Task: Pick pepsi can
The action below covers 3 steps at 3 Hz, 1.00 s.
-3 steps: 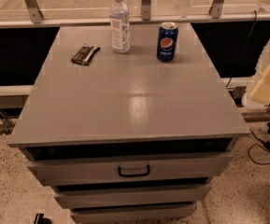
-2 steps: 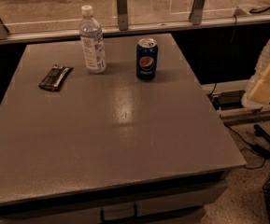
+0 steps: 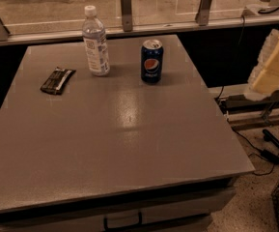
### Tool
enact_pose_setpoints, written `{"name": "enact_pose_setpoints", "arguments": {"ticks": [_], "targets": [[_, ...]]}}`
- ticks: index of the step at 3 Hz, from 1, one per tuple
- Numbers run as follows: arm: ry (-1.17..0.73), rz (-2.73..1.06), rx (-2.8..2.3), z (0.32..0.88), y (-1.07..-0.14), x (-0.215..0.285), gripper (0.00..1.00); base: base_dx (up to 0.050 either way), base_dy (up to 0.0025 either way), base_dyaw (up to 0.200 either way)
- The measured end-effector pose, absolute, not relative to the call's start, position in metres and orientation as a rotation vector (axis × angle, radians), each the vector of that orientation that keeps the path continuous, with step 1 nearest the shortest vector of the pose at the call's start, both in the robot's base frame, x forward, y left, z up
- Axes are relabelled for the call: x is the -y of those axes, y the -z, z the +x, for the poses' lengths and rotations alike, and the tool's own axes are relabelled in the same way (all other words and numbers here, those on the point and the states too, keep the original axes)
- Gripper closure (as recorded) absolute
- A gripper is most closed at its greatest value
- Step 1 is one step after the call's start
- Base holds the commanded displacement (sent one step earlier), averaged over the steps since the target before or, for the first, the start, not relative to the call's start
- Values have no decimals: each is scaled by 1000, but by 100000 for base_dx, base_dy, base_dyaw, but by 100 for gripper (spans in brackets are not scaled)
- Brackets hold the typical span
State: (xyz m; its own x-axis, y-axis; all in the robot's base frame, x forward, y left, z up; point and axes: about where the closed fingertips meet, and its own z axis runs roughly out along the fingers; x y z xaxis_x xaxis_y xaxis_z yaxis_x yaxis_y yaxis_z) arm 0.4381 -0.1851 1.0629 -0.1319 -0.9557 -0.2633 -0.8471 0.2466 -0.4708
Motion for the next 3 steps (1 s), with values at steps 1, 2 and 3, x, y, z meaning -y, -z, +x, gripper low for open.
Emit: {"name": "enact_pose_setpoints", "arguments": {"ticks": [1,2,3], "targets": [[253,-1600,-1989,474,-1066,187,0,0,0,0],[191,-1550,-1941,513,-1061,188,0,0,0,0],[109,-1496,-1865,549,-1050,185,0,0,0,0]]}}
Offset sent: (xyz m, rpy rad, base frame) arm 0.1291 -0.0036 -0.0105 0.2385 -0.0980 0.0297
